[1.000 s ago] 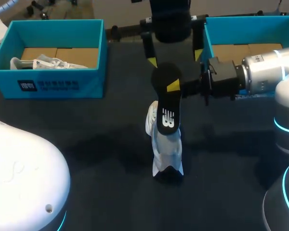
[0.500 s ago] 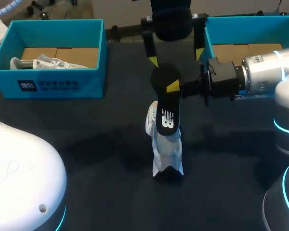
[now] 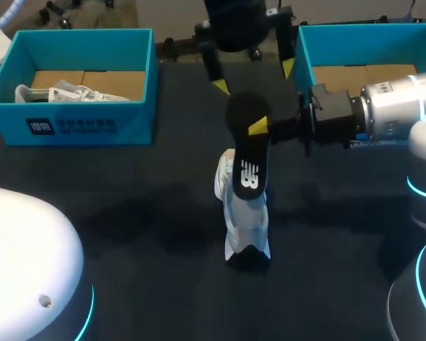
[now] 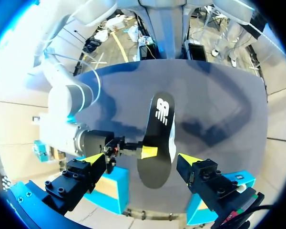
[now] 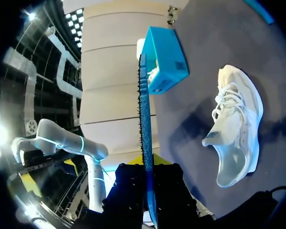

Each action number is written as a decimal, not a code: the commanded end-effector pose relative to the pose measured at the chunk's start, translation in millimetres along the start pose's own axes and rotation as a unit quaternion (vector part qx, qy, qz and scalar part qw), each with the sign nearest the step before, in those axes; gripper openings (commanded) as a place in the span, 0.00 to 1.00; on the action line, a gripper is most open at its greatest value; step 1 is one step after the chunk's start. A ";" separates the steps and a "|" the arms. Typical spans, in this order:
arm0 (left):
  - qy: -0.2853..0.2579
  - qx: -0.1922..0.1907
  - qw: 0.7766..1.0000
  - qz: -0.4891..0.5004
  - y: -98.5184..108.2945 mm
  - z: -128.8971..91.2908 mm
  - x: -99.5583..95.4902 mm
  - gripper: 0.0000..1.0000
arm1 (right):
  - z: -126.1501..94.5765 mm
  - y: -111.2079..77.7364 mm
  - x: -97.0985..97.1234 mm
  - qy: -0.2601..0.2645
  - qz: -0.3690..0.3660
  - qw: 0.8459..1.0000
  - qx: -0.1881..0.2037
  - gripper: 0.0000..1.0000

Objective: Take the shoe out of the shoebox, open the shoe tongue, remove and reinsert the insole, then place the shoe into the shoebox

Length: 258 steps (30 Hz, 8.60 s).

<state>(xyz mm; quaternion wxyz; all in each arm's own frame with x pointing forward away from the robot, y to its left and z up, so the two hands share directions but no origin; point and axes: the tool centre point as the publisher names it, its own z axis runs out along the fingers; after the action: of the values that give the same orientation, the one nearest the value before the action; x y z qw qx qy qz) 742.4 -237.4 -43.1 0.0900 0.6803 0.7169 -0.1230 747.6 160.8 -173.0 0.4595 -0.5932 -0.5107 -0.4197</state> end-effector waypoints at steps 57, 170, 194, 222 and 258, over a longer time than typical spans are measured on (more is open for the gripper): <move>-0.507 0.030 0.858 0.073 -15.8 5.5 98.2 1.00 | -34.0 -7.1 24.8 -0.022 0.010 0.999 -0.043 0.00; -0.586 0.046 0.807 -0.059 14.5 66.1 51.2 0.00 | -40.8 -61.6 39.8 -0.064 -0.099 0.988 -0.096 1.00; -0.576 0.072 0.811 -0.079 -3.1 75.6 57.4 0.00 | -82.2 -72.8 28.9 -0.121 -0.175 0.970 -0.114 1.00; -0.576 0.072 0.811 -0.079 -3.1 75.6 57.4 0.00 | -82.2 -72.8 28.9 -0.121 -0.175 0.970 -0.114 1.00; -0.529 0.214 0.784 -0.244 -10.2 88.2 78.6 0.00 | -76.8 -62.7 10.4 -0.228 -0.459 0.857 0.051 1.00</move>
<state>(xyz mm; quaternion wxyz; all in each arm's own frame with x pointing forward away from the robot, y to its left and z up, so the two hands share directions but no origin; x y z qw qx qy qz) 732.0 -192.6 -145.6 0.2697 0.3214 0.6533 -0.6302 679.5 88.0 -136.0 0.1235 -0.3605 -0.8284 -0.4107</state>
